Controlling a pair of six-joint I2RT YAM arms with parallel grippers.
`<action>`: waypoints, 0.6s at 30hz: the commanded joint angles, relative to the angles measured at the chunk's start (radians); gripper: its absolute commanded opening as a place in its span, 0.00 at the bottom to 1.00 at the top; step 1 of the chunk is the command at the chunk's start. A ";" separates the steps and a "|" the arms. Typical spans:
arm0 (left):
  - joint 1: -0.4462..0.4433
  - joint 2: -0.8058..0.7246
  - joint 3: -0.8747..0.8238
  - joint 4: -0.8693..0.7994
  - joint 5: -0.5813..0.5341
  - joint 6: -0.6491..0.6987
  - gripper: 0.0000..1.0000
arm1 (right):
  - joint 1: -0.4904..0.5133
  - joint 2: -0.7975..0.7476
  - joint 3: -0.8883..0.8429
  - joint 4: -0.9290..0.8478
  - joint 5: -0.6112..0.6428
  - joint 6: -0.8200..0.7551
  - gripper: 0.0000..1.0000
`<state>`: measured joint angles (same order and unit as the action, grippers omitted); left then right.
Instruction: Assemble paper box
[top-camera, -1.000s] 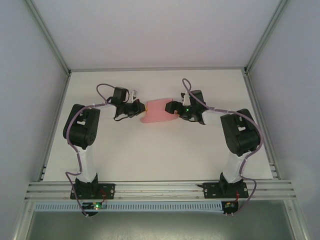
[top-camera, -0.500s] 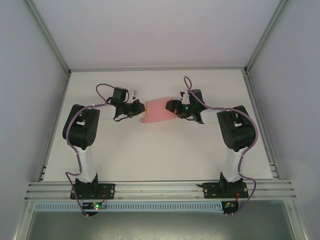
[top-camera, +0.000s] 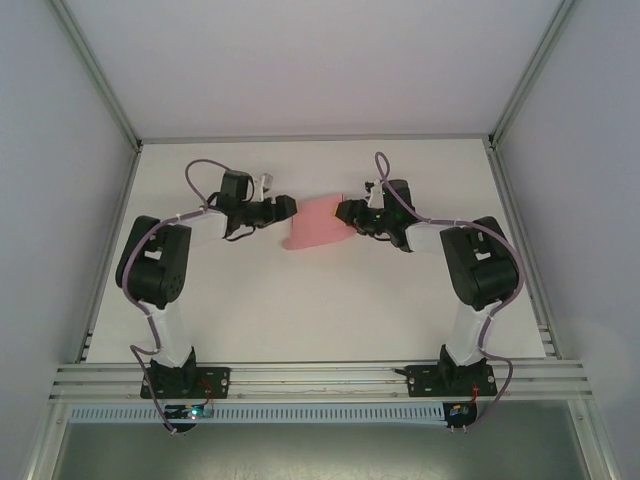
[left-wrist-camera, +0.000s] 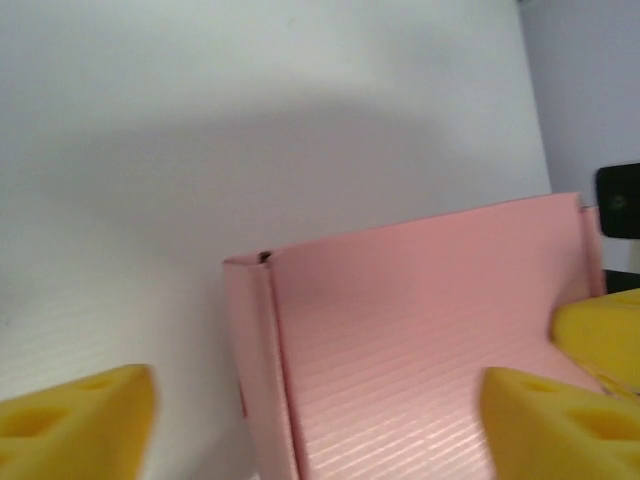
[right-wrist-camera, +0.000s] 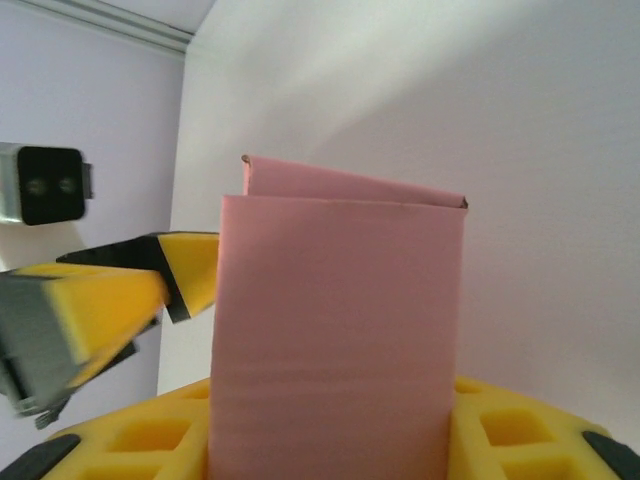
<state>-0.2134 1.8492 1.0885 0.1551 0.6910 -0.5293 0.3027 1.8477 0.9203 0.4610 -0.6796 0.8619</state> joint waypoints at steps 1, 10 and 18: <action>-0.043 -0.157 -0.020 -0.007 -0.085 0.174 1.00 | -0.009 -0.069 -0.014 0.026 -0.010 0.000 0.37; -0.374 -0.464 -0.113 -0.120 -0.560 0.814 1.00 | -0.023 -0.131 0.052 -0.181 0.040 0.090 0.34; -0.489 -0.450 -0.184 0.003 -0.665 1.070 1.00 | -0.034 -0.139 0.109 -0.275 -0.056 0.308 0.32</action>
<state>-0.6823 1.3827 0.9173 0.1123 0.1165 0.3679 0.2764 1.7470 0.9943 0.2276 -0.6819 1.0527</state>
